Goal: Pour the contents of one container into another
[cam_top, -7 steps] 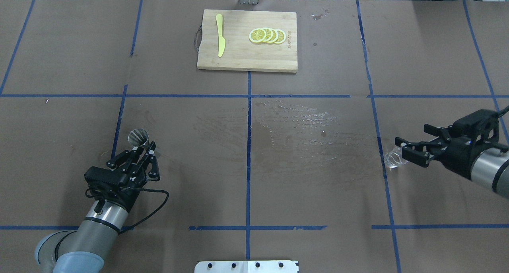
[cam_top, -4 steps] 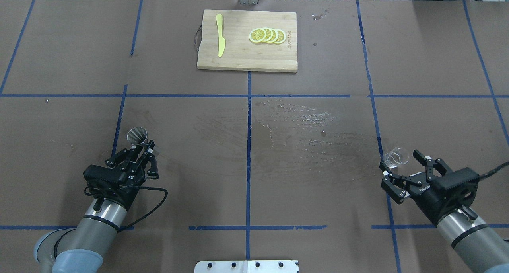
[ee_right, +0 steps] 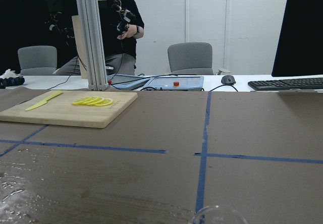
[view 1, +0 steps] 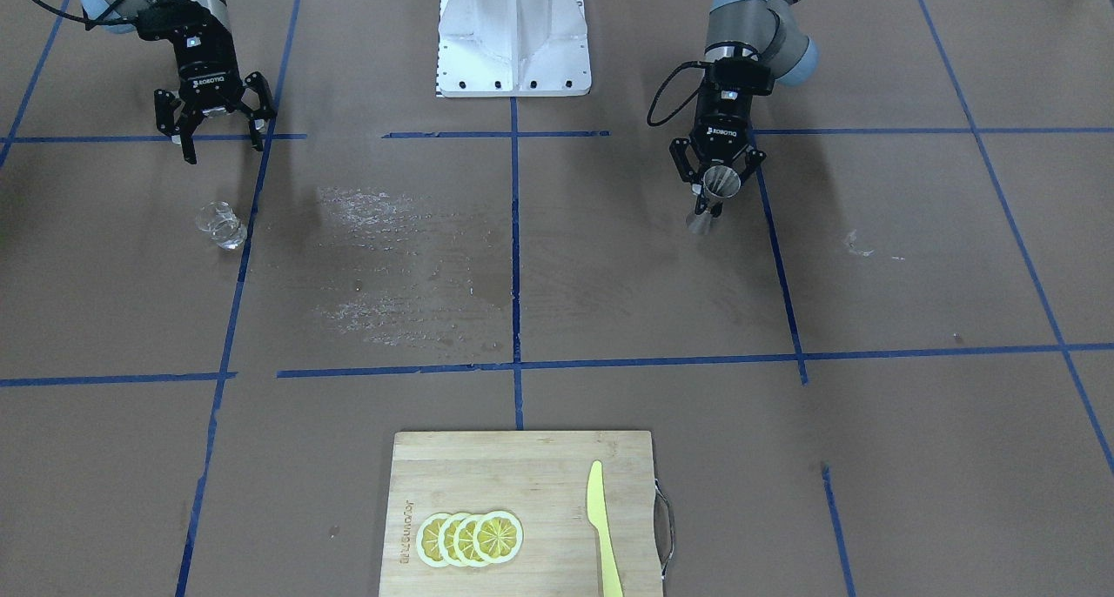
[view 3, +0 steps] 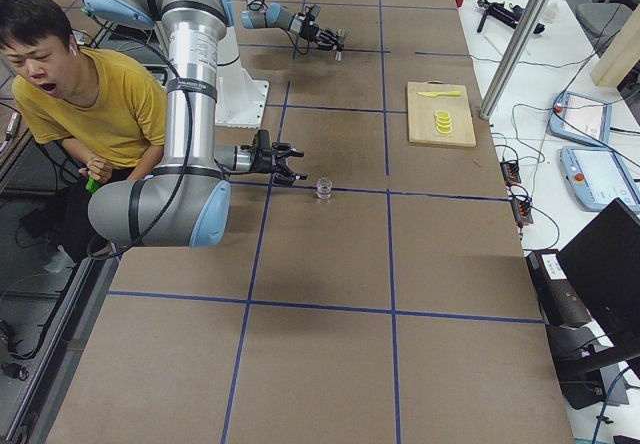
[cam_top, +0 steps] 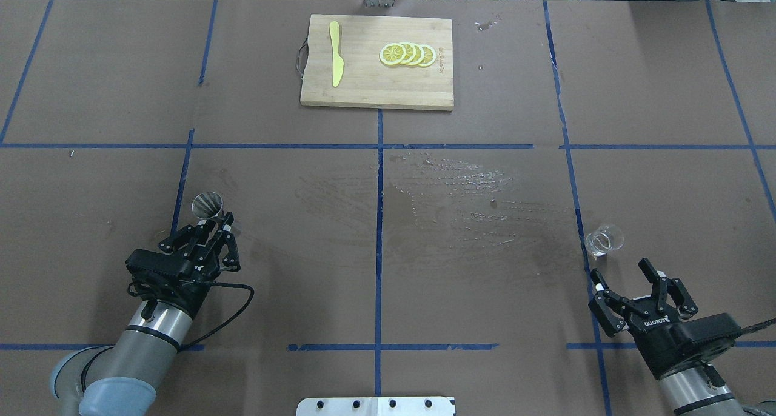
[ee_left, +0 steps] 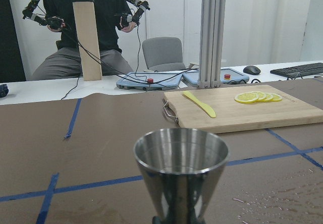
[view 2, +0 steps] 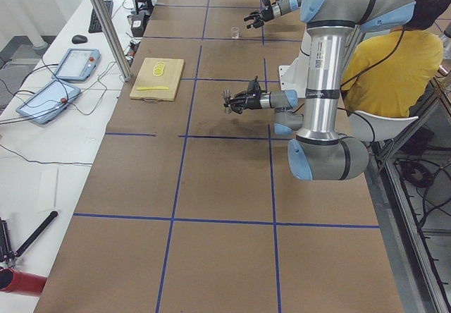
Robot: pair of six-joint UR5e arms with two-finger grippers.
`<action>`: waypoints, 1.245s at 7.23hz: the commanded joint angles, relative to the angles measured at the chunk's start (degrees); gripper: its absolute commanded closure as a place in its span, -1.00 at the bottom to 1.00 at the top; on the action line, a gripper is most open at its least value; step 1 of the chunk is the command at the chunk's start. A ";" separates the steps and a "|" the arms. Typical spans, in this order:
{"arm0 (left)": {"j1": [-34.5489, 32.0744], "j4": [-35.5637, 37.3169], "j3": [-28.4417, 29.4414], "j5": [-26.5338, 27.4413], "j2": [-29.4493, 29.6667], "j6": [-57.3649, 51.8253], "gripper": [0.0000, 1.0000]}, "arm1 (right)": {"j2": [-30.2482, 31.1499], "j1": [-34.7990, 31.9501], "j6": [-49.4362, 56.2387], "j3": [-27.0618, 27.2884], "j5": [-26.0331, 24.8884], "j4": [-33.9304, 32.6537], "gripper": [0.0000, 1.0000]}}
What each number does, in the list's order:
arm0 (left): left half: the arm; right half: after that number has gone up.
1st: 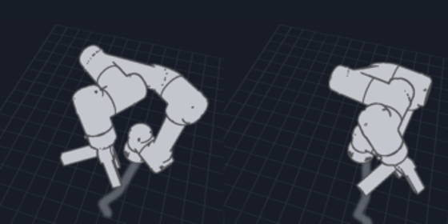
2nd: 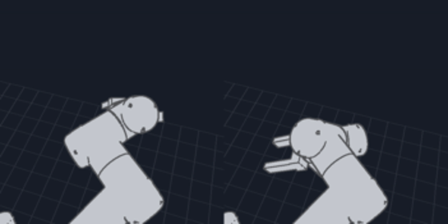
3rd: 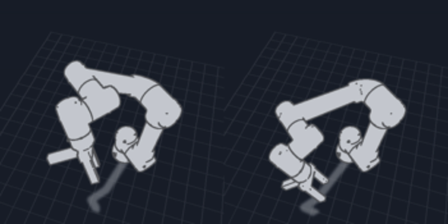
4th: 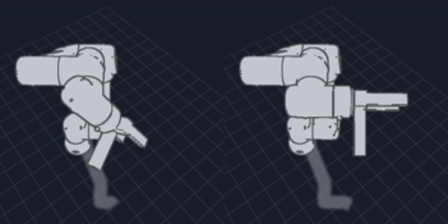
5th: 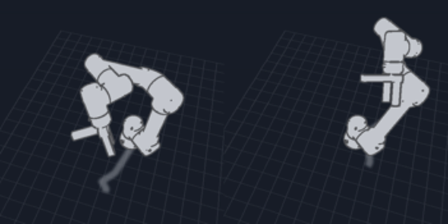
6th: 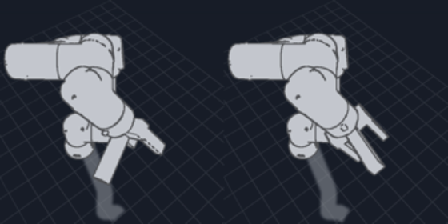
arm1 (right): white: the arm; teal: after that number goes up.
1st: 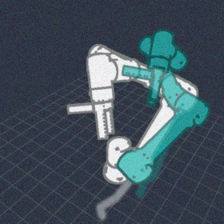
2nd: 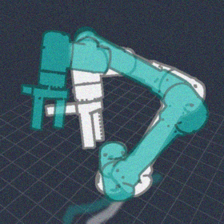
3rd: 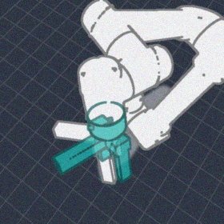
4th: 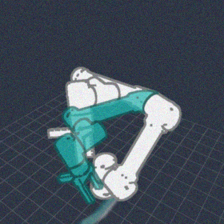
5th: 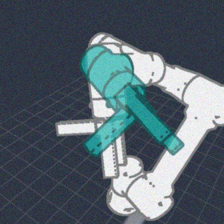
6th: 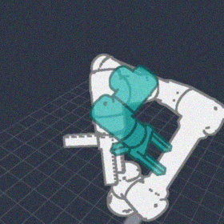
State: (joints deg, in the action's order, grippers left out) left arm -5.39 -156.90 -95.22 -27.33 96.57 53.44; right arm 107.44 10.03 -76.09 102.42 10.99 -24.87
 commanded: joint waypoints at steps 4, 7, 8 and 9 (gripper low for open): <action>-0.06 -0.08 0.03 0.00 0.20 0.26 1.00 | -3.99 -0.10 -4.33 -8.28 -0.27 -0.18 -0.91; 0.03 -0.08 0.12 0.00 0.20 0.62 1.00 | -4.52 -3.07 -3.98 -11.00 2.97 -0.44 -0.91; 0.03 0.01 0.21 0.00 0.20 0.62 1.00 | -7.22 -5.79 -3.11 -13.45 5.07 -0.53 -0.91; 0.03 -0.08 0.29 0.00 0.29 0.70 1.00 | -10.38 -7.29 -1.62 -15.91 5.44 -0.53 -0.91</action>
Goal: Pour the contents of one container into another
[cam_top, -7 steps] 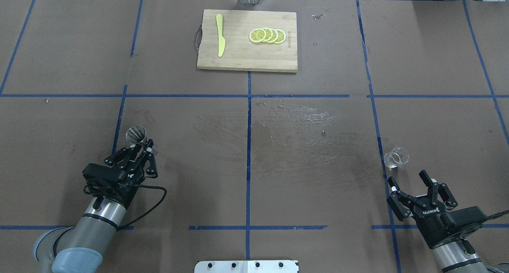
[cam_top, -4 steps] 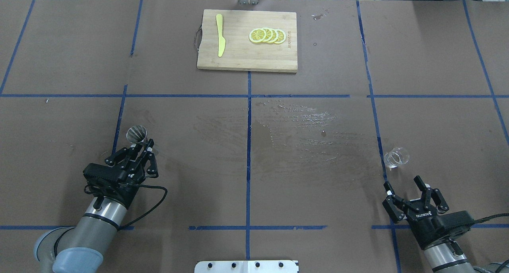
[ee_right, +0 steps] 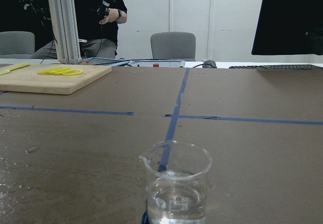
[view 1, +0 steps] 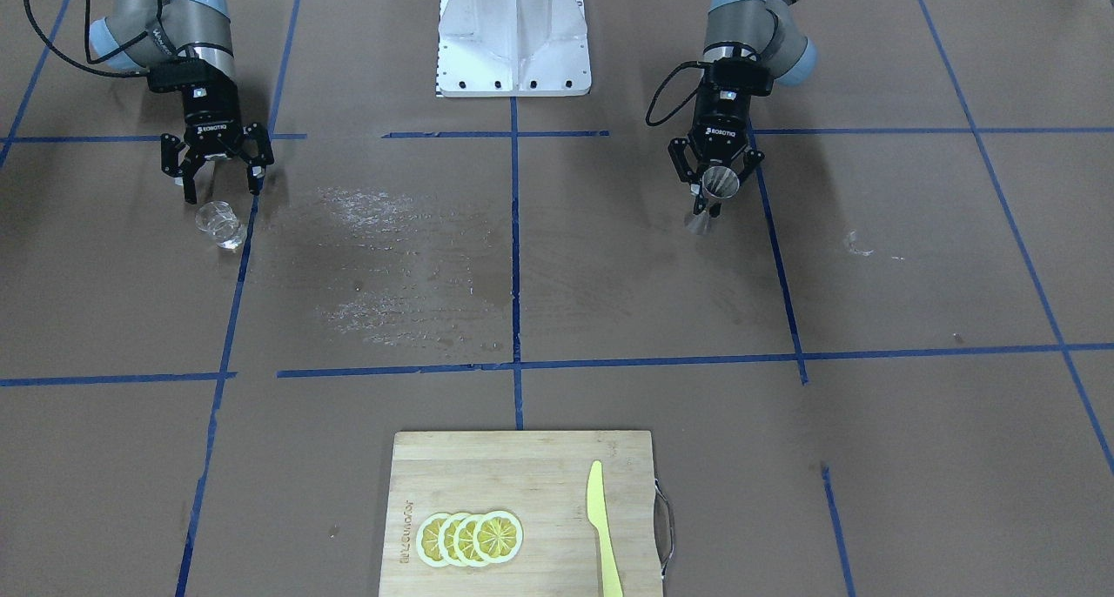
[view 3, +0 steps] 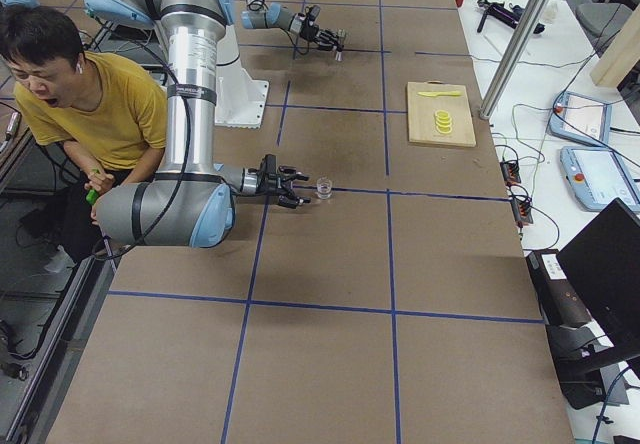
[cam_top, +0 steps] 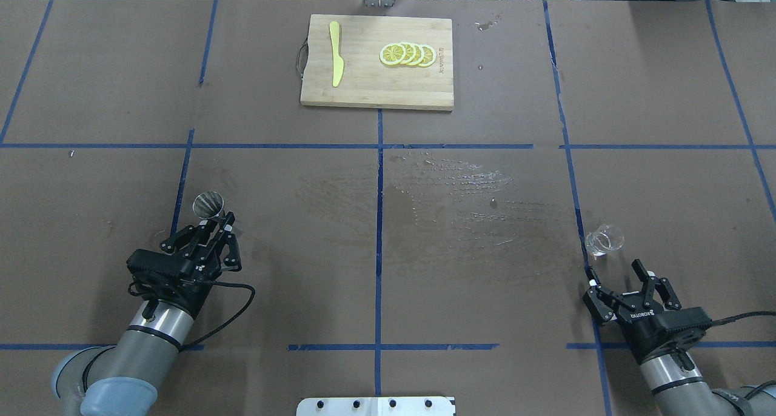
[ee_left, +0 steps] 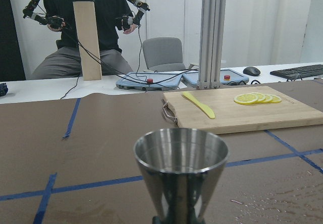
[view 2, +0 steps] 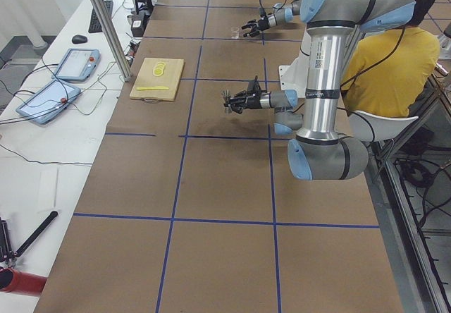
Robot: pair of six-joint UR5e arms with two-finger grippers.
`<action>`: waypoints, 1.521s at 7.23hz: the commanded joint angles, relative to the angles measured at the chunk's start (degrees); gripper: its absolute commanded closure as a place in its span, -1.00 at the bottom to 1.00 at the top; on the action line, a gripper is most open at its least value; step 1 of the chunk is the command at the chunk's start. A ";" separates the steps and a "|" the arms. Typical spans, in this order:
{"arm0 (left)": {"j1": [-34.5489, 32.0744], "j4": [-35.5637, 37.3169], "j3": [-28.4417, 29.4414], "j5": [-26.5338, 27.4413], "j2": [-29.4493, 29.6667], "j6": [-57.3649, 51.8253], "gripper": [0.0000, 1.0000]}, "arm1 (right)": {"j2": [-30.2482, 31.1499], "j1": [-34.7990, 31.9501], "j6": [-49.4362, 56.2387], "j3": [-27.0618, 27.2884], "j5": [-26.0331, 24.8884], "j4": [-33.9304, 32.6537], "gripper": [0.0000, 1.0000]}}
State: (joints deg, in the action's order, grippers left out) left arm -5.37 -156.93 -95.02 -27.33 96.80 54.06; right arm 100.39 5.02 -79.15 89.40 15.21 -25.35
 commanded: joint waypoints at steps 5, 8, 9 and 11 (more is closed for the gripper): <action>0.01 -0.05 0.19 0.09 -0.03 0.17 1.00 | -4.59 -5.55 2.68 -4.15 3.07 -0.05 -0.85; -0.07 -0.14 0.28 0.17 -0.11 0.17 1.00 | -5.38 -5.81 2.68 -4.24 2.98 -0.05 -0.60; -0.07 -0.14 0.19 0.17 -0.12 0.17 1.00 | -5.38 -5.90 2.68 -4.59 2.98 0.04 -0.26; -0.07 -0.14 0.19 0.17 -0.12 0.17 1.00 | -5.38 -5.90 3.20 -4.77 2.98 0.21 0.64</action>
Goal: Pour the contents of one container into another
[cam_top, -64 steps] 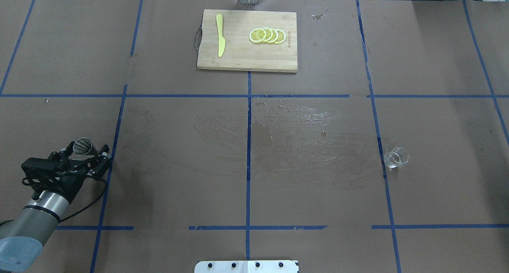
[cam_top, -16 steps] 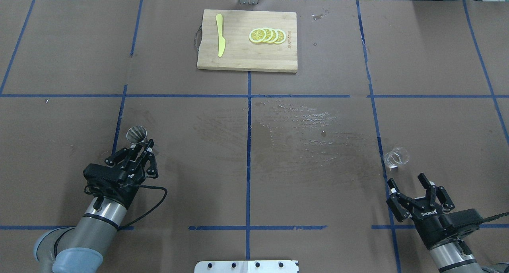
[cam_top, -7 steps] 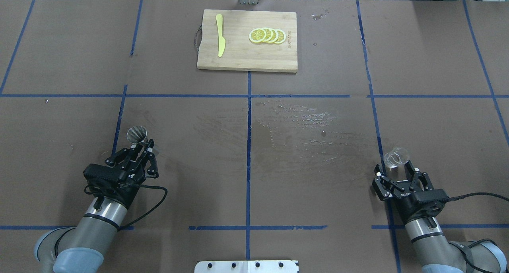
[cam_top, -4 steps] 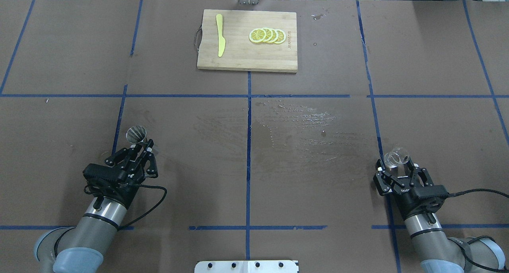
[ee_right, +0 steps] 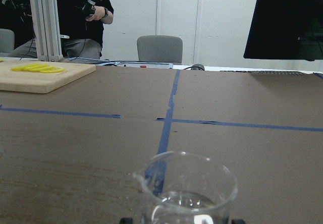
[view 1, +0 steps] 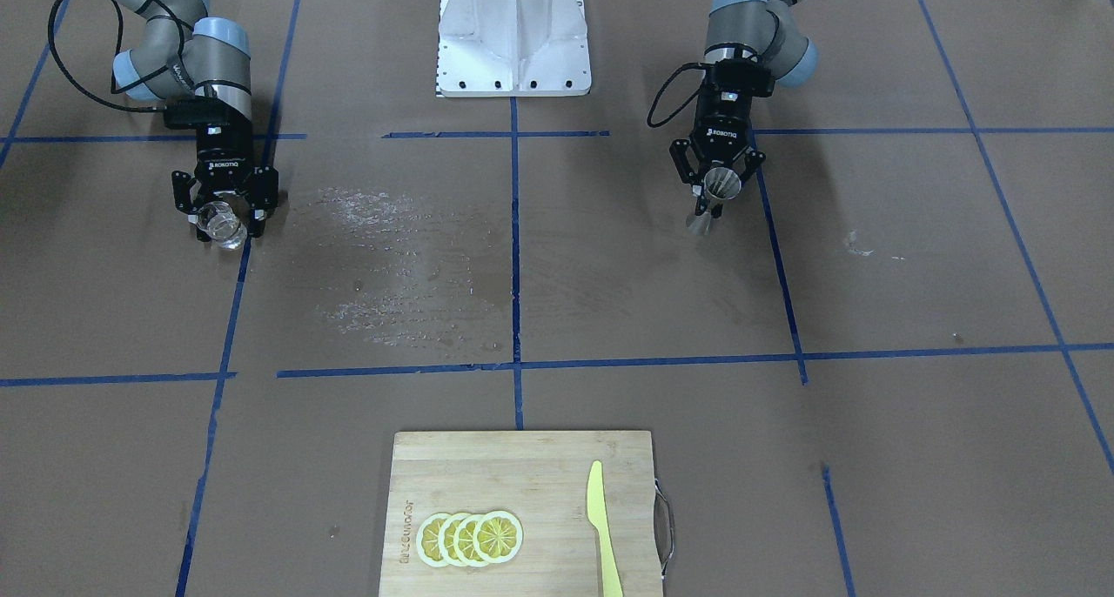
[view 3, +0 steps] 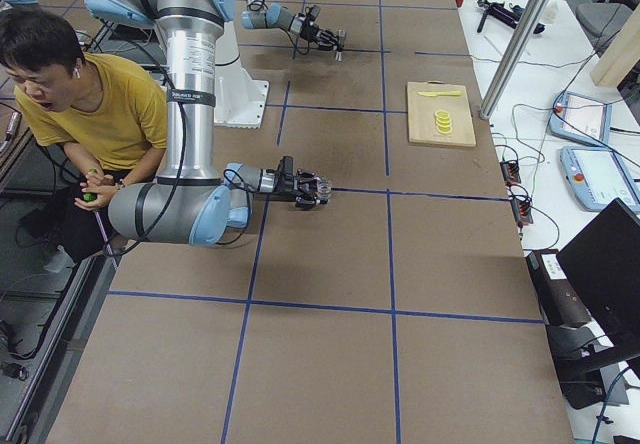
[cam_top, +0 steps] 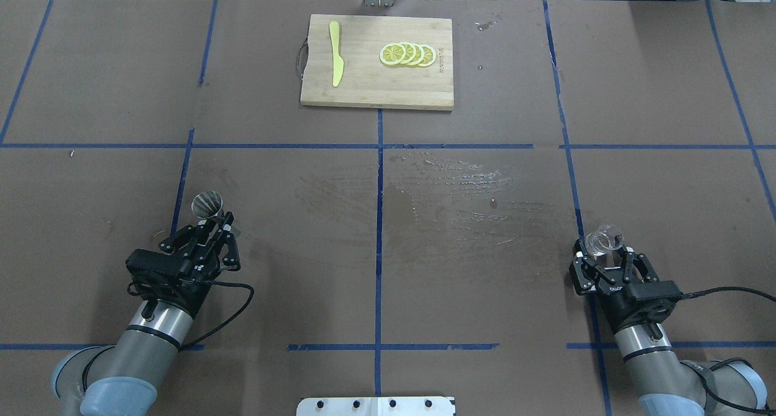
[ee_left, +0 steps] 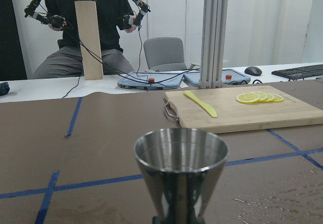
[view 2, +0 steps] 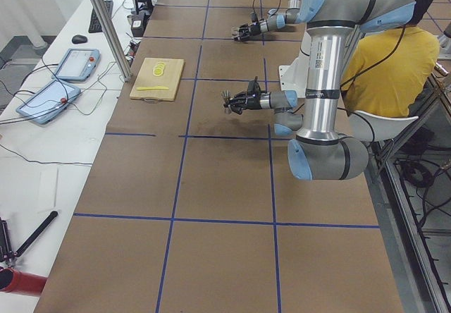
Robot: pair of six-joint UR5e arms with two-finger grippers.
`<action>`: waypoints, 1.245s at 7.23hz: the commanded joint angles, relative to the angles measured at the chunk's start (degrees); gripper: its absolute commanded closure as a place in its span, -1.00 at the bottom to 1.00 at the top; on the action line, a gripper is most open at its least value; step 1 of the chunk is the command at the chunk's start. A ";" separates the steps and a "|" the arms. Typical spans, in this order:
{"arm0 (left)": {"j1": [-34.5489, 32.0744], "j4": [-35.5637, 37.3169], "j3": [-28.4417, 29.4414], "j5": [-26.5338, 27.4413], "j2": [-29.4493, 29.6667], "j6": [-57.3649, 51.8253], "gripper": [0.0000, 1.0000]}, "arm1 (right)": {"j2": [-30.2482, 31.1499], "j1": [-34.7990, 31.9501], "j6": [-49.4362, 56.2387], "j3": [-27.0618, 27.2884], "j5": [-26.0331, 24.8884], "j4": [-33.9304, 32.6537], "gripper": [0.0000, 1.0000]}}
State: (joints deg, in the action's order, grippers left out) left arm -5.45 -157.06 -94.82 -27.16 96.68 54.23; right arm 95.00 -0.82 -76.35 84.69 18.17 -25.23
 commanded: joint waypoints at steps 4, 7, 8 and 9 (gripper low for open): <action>0.00 0.00 -0.01 -0.09 -0.09 0.00 1.00 | -0.43 -3.30 12.50 10.02 2.55 0.36 1.00; 0.17 0.00 -0.62 -0.35 0.26 -0.87 1.00 | -10.58 -5.84 27.52 12.43 4.66 0.01 1.00; 0.35 0.09 -0.36 -1.48 0.96 -1.05 1.00 | -11.59 -6.20 28.26 12.43 5.81 -0.34 1.00; 0.53 0.00 -0.36 -1.06 2.88 -5.32 1.00 | -14.64 -7.77 28.27 12.52 9.04 -0.78 1.00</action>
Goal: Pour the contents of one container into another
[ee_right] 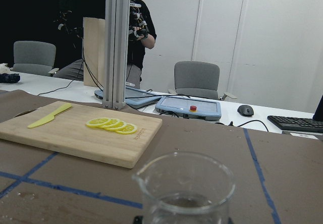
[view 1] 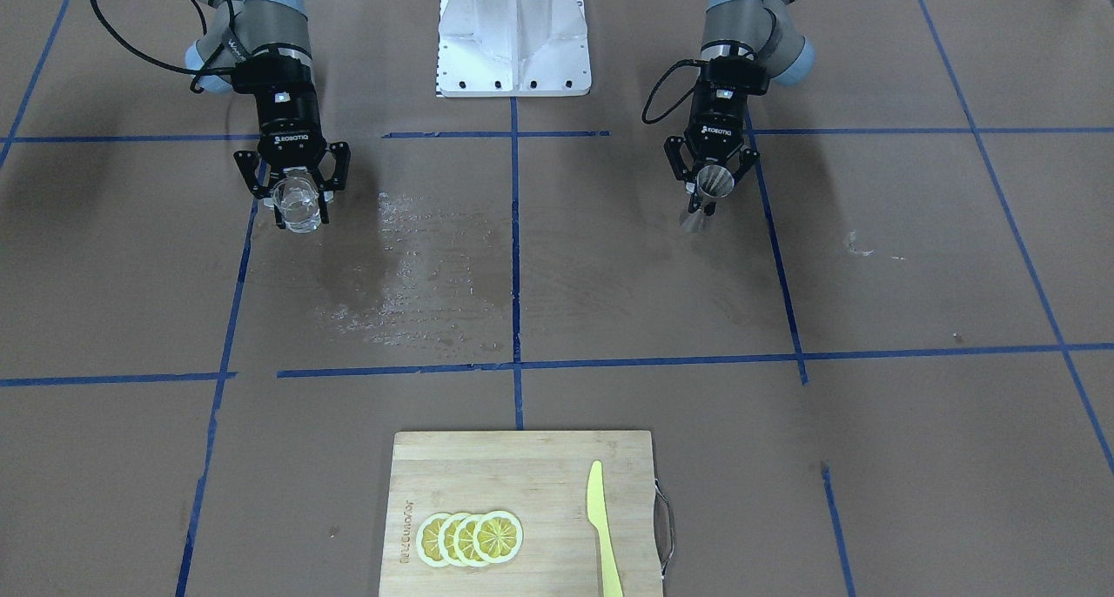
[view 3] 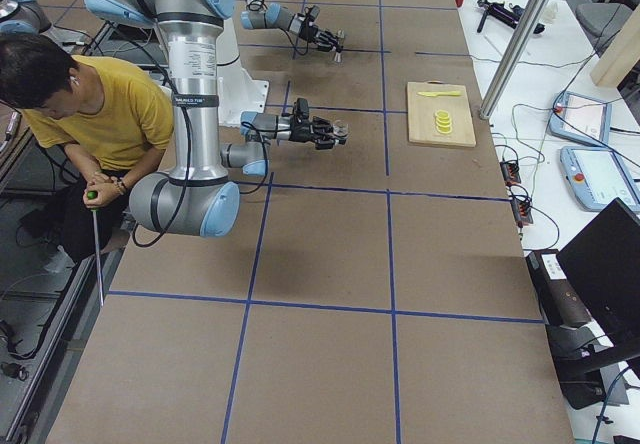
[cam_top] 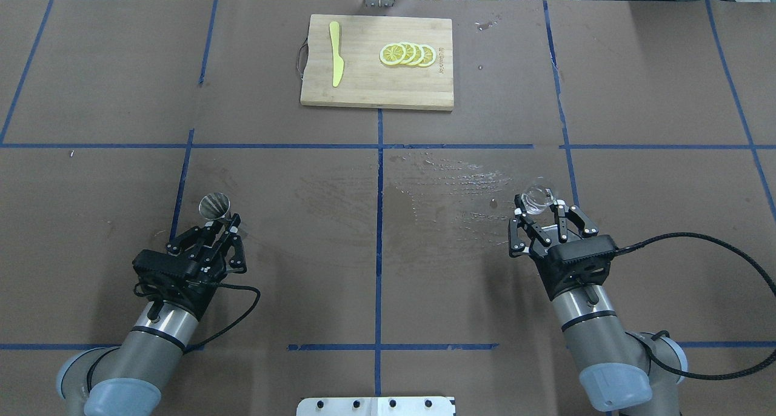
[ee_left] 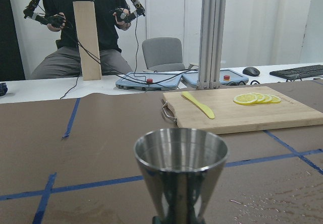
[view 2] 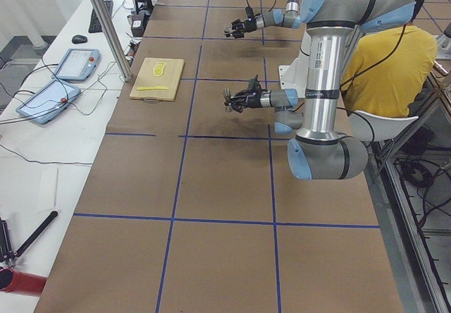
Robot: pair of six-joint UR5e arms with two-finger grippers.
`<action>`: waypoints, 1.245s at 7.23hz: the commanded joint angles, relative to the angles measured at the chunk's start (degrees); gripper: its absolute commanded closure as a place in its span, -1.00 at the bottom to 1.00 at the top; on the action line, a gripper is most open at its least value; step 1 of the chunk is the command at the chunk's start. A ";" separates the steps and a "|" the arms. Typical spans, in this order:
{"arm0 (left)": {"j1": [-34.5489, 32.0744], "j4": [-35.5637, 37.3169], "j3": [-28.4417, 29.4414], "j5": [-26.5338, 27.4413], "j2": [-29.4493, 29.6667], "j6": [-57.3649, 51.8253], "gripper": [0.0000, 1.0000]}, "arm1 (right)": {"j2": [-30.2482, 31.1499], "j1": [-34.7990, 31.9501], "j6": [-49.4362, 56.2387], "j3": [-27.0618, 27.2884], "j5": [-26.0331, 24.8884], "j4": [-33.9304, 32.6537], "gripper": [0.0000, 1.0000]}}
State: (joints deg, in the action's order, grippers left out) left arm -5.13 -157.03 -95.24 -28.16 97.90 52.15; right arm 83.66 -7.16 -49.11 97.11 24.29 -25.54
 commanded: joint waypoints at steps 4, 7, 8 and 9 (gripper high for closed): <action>-1.54 0.50 0.67 -0.49 11.16 -18.43 1.00 | -16.85 -3.82 3.41 2.11 6.99 -16.06 1.00; -6.02 0.41 7.43 -9.48 19.68 -20.60 1.00 | -19.15 -7.24 7.77 9.49 15.85 -28.67 1.00; -6.82 0.41 8.22 -13.03 21.00 -20.33 1.00 | -19.24 -7.60 8.41 11.16 15.87 -28.86 1.00; -7.44 0.33 9.62 -15.76 22.93 -20.24 1.00 | -19.24 -8.04 8.42 13.87 15.87 -32.69 1.00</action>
State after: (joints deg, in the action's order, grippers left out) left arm -11.64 -156.64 -87.09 -40.12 118.62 31.78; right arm 64.49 -14.59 -41.28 108.14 39.77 -54.93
